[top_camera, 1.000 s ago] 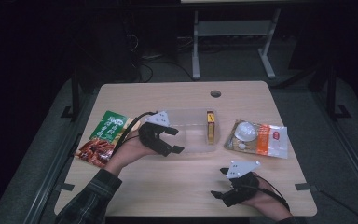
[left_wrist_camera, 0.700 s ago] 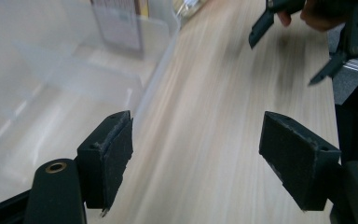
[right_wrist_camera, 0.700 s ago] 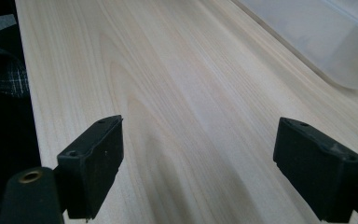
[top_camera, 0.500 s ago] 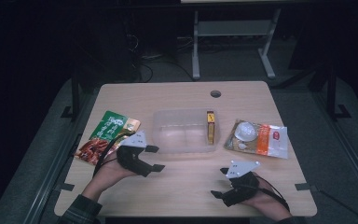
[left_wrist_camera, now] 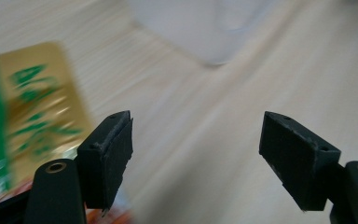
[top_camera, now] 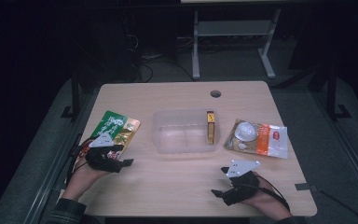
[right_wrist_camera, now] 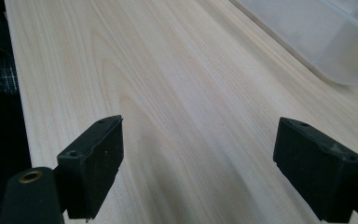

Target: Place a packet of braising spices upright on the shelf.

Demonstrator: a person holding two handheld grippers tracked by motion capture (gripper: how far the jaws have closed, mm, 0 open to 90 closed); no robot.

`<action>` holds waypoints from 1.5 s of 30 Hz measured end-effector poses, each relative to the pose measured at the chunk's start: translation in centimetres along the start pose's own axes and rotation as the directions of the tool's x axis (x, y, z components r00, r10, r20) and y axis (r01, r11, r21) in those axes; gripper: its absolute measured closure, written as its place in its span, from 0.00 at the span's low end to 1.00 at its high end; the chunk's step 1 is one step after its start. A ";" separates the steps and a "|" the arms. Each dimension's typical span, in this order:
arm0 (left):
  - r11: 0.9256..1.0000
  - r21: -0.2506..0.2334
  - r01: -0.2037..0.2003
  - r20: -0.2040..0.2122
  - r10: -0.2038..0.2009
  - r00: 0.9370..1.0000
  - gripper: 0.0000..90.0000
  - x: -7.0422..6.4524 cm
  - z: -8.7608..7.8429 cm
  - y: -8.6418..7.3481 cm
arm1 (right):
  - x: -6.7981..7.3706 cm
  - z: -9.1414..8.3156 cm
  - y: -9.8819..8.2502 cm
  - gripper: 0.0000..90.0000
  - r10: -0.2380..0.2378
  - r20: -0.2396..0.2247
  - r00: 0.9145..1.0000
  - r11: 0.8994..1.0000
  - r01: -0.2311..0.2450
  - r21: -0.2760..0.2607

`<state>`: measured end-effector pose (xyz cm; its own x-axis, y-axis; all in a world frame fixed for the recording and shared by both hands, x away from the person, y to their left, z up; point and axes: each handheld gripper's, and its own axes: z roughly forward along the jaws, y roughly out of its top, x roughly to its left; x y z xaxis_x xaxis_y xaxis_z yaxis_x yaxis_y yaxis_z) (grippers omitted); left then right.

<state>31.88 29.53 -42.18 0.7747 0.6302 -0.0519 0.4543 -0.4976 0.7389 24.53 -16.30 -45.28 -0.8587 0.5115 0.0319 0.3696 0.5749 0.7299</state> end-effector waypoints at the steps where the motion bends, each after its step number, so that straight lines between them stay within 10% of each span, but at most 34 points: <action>1: 1.000 0.004 0.011 -0.018 -0.011 1.000 0.28 0.6 -0.2 -0.3 | 0.0 0.0 0.0 0.17 0.000 0.000 1.000 1.000 0.000 0.000; 8: 0.996 0.007 0.085 -0.152 -0.083 0.985 0.28 3.9 -0.9 -1.7 | -0.1 0.0 0.0 0.17 0.002 0.000 1.000 1.000 -0.002 0.002; 16: 0.991 -0.003 0.132 -0.270 -0.128 0.954 0.28 7.5 -1.0 -2.0 | -0.2 0.4 0.0 0.17 0.003 -0.005 1.000 1.000 -0.003 0.010; 26: 0.979 0.004 0.203 -0.321 -0.191 0.928 0.25 11.1 -0.2 -2.6 | -0.3 0.4 0.0 0.17 0.009 0.004 1.000 1.000 -0.009 0.007; 34: 0.955 0.021 0.295 -0.333 -0.271 0.903 0.19 12.8 0.3 -3.9 | -0.5 0.4 -0.2 0.17 0.017 0.008 1.000 1.000 -0.017 0.011; 45: 0.936 0.001 0.351 -0.300 -0.335 0.893 0.15 13.4 0.5 -4.6 | -0.5 0.3 -0.2 0.17 0.018 0.010 1.000 1.000 -0.018 0.007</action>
<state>40.44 39.94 -46.60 0.4082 0.9082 -0.0923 0.6975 -0.2451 0.6733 25.02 -16.48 -45.62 -0.8484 0.5280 0.0378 0.3873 0.5705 0.7243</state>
